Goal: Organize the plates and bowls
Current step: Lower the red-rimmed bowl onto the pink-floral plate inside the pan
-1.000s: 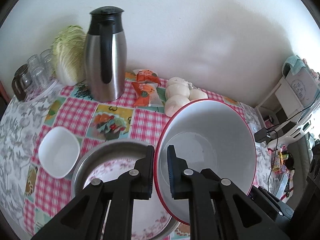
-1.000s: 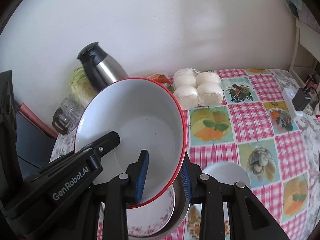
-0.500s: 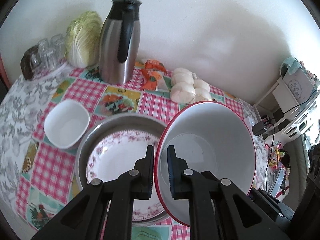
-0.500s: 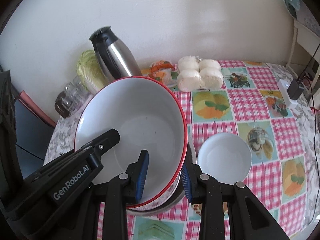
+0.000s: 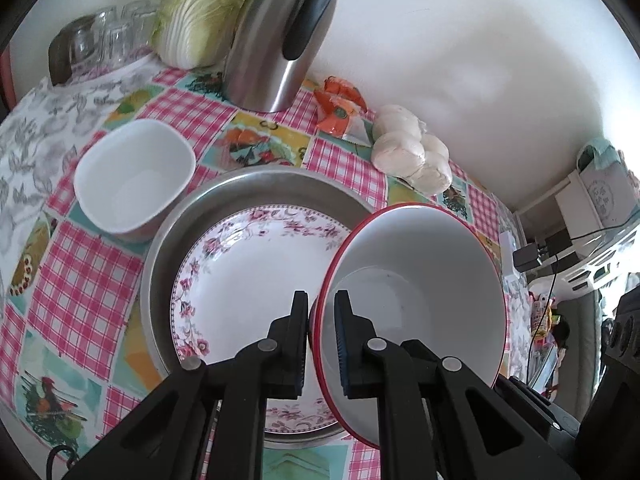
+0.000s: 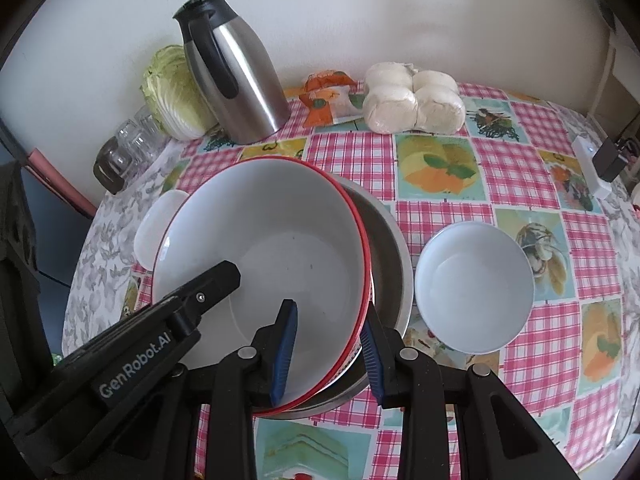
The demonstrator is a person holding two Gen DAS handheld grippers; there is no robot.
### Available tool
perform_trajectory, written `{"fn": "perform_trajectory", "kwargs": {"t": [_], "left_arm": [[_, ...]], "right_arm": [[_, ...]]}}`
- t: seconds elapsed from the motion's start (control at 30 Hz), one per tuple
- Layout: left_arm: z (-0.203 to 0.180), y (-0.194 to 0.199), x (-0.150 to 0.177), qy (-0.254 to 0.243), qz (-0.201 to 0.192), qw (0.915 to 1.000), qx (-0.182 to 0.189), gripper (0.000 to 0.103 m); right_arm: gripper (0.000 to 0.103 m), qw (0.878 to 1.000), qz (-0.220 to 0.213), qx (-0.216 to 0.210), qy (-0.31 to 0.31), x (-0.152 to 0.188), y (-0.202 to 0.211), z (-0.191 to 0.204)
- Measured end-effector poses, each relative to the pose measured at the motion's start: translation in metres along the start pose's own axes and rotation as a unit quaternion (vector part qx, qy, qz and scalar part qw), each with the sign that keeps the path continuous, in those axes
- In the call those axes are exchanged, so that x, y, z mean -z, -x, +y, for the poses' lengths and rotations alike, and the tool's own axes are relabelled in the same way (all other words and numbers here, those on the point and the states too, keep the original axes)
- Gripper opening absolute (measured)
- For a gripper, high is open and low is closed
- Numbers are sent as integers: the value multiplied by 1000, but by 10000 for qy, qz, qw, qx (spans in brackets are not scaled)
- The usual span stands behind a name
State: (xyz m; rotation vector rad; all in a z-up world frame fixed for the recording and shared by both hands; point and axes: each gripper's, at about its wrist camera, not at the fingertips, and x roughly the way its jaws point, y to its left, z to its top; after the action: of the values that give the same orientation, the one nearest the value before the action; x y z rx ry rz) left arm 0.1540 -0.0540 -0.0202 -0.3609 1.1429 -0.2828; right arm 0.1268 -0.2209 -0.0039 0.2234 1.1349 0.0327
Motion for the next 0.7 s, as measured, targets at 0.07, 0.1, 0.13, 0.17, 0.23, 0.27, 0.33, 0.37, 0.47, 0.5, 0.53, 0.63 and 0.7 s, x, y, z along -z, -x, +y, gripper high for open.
{"fn": "perform_trajectory", "kwargs": {"t": [0.07,0.1,0.13,0.17,0.23,0.27,0.33,0.37,0.47,0.5,0.53,0.63,0.7], "left_arm": [[2,0,-1,14,-17,10000,-19,12],[4,1,-1,19,-29,10000,-25,12],[5,2,-2,23,-36,10000,-30,12],[6,2,-2,33,-39,10000,-29,12],[10,2,-3,75,-33,10000,5,12],[11,2,-4,91,-27,10000,21,12],[14,1,-4,125,-9,9999,30,12],[15,1,-4,139,2,9999,24,12],[20,-2,-4,182,47,9998,4,12],[21,-3,-4,201,68,9998,3,12],[23,-5,-4,227,90,9997,5,12],[26,-9,-3,262,149,9995,-15,12],[28,-12,-3,273,178,9995,-33,12]], "right_arm": [[34,10000,27,-18,1,0,-2,2],[34,10000,35,-38,-7,-1,-3,3],[34,10000,41,-62,-21,-1,-4,4],[34,10000,45,-79,-29,-1,-5,5],[34,9999,41,-99,-18,-2,-6,7],[34,10000,31,-94,-10,-2,-6,8],[34,10000,20,-86,6,-3,-7,10],[34,10000,21,-89,12,-3,-8,10],[34,9999,69,-146,-13,-3,-13,11],[34,9998,103,-191,-53,-3,-16,9],[34,9996,137,-236,-97,-3,-18,8],[34,9992,208,-295,-148,-3,-24,7],[34,9993,237,-259,-130,-3,-27,9]]}}
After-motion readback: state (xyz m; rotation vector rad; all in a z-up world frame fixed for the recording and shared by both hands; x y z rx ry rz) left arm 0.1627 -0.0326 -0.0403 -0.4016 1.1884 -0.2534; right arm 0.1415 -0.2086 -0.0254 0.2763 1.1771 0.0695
